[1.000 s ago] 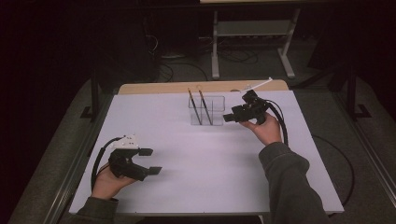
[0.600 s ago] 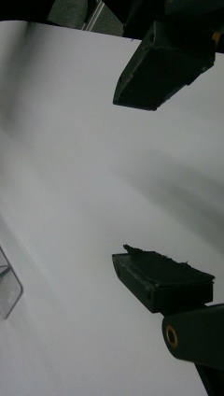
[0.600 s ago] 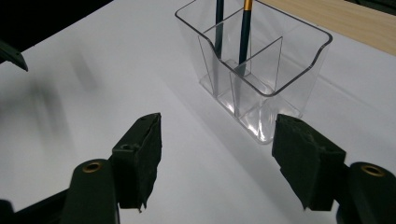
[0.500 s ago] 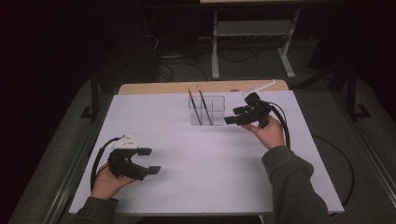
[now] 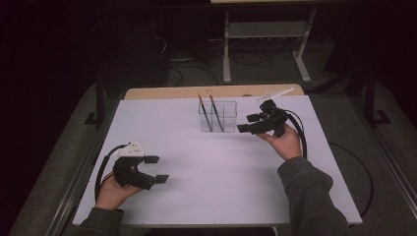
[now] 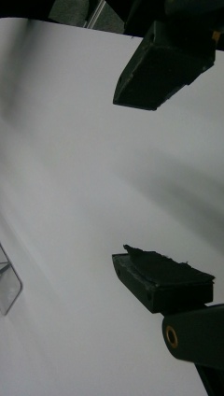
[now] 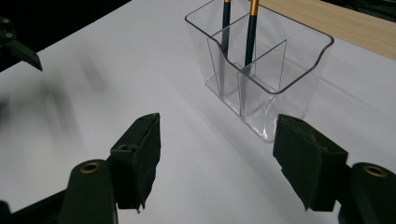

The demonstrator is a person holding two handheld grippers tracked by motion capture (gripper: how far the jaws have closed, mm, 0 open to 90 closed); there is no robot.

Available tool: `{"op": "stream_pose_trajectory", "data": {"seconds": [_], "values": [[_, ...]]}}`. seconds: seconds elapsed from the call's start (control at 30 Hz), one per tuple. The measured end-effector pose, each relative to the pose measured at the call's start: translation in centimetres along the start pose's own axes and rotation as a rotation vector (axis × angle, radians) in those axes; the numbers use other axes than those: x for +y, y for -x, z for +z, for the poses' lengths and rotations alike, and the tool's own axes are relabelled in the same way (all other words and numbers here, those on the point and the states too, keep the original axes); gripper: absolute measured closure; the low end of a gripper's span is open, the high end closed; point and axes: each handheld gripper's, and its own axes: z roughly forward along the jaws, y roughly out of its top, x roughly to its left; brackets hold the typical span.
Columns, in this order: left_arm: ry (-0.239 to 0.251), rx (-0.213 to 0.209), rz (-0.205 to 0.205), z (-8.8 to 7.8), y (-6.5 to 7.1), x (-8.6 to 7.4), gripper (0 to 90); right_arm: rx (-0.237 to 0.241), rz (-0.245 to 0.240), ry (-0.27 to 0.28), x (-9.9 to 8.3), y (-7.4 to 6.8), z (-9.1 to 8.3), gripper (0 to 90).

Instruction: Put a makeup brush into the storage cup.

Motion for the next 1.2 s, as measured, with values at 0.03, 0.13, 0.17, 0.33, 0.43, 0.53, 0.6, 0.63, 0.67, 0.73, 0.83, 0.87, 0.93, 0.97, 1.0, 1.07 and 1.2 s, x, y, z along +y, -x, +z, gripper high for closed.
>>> {"op": "stream_pose_trajectory", "data": {"seconds": [0.03,0.13,0.17,0.33,0.43,0.53,0.6,0.63,0.67,0.73,0.83,0.87,0.93,0.97,1.0,1.07,1.2], "values": [[0.000,0.000,-0.005,0.0,0.0,0.0,19.1,0.001,0.000,0.003,-0.1,0.0,0.0,31.1],[0.002,0.004,-0.005,0.0,0.0,0.0,19.0,0.005,0.005,0.004,-0.4,0.0,0.0,31.0],[0.002,0.004,-0.007,0.0,0.0,0.0,19.0,0.007,0.006,0.004,-0.4,-0.1,-0.1,31.0],[0.001,0.002,-0.005,0.1,0.0,0.0,18.9,0.008,0.001,0.011,-0.6,-0.4,-0.2,31.1],[0.002,0.003,-0.006,0.0,0.0,0.0,18.9,0.009,-0.004,0.013,-0.8,-0.5,-0.4,31.0],[0.002,0.005,-0.008,0.0,0.0,0.0,18.9,0.010,-0.007,0.016,-1.0,-0.6,-0.5,31.0],[0.002,0.006,-0.008,0.0,0.0,0.0,18.9,0.010,-0.008,0.017,-1.0,-0.6,-0.6,31.0],[0.001,0.006,-0.010,0.0,0.0,0.0,18.9,0.012,-0.003,0.017,-1.2,-0.6,-0.8,31.0],[0.002,0.006,-0.010,0.0,0.0,0.0,18.8,0.012,-0.005,0.020,-1.2,-0.6,-0.8,31.0],[0.002,0.007,-0.011,0.1,0.0,-0.1,18.8,0.013,-0.003,0.018,-1.4,-0.7,-0.8,30.7],[0.003,0.008,-0.008,0.0,0.0,-0.1,18.8,0.013,-0.001,0.021,-1.6,-0.7,-1.0,30.7],[0.004,0.008,-0.008,0.0,0.0,-0.1,18.8,0.015,0.002,0.023,-1.7,-0.6,-1.0,30.6],[0.005,0.009,-0.010,0.0,0.0,-0.1,18.8,0.017,0.006,0.023,-2.0,-0.6,-1.0,30.6],[0.005,0.009,-0.009,0.1,0.0,-0.1,18.8,0.017,0.007,0.020,-2.1,-0.6,-1.0,30.6],[0.005,0.009,-0.010,0.1,0.0,-0.1,18.8,0.017,0.008,0.021,-2.2,-0.5,-1.1,30.6],[0.004,0.009,-0.010,0.1,0.0,-0.1,18.7,0.018,0.007,0.023,-2.4,-0.5,-1.1,30.5],[0.007,0.011,-0.011,0.0,-0.1,-0.2,18.7,0.020,0.016,0.024,-2.8,-0.4,-1.3,30.4]]}}
